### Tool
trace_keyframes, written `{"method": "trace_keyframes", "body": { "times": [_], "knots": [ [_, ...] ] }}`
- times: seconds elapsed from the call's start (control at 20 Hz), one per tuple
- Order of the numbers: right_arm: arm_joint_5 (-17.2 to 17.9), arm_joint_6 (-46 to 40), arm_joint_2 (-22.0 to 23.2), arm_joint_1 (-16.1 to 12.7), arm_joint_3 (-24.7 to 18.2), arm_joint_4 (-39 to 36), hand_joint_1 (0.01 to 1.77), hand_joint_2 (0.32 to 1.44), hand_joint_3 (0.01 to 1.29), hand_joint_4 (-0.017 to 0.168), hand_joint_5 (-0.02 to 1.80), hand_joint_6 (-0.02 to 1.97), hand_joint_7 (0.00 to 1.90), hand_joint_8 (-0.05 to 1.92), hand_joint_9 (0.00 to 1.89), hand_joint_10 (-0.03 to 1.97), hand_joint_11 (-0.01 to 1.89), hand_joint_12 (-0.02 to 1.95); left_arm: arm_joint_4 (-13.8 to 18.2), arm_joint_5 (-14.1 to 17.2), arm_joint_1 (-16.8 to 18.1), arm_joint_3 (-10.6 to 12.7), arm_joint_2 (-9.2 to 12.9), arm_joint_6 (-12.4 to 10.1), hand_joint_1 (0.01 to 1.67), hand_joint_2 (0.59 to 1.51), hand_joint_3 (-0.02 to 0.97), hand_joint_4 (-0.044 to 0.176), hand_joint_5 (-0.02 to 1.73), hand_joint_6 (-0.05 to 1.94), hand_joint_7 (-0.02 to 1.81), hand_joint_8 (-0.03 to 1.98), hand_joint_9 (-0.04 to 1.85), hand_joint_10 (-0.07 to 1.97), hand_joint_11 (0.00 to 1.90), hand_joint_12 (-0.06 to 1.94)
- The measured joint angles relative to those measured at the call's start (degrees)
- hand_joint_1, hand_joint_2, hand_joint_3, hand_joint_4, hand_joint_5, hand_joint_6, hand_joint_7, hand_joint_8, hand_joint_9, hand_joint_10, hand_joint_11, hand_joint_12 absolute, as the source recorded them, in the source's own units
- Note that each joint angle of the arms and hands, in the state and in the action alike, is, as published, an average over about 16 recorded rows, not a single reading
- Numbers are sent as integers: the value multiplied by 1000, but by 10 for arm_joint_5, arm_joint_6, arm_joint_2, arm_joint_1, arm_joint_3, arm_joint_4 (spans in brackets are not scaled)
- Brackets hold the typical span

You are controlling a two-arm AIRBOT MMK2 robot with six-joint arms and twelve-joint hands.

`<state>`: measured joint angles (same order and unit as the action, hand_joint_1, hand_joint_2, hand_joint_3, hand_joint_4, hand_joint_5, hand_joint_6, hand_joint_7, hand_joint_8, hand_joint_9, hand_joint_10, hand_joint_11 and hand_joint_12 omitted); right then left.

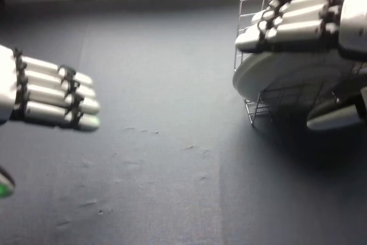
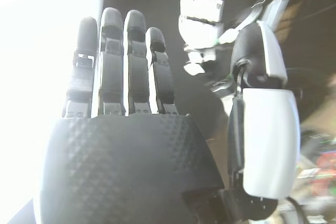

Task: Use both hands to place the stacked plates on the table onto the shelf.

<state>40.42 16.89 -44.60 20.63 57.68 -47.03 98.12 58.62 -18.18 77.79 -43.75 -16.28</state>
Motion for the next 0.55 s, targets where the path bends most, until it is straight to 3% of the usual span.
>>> {"method": "trace_keyframes", "body": {
  "times": [0.25,0.55],
  "knots": [
    [33,8,-2,-11,1,-123,450,956,13,4,142,21,208,10,210,13,14,601,-13,5,-16,9,-4,10,15,1140,5,0,54,6,20,4,19,10,15,12],
    [53,13,-4,-18,2,-190,380,892,13,6,50,21,85,9,94,13,13,332,-17,5,-13,18,-8,11,15,1143,6,-1,55,6,21,4,21,10,15,12]
  ]
}}
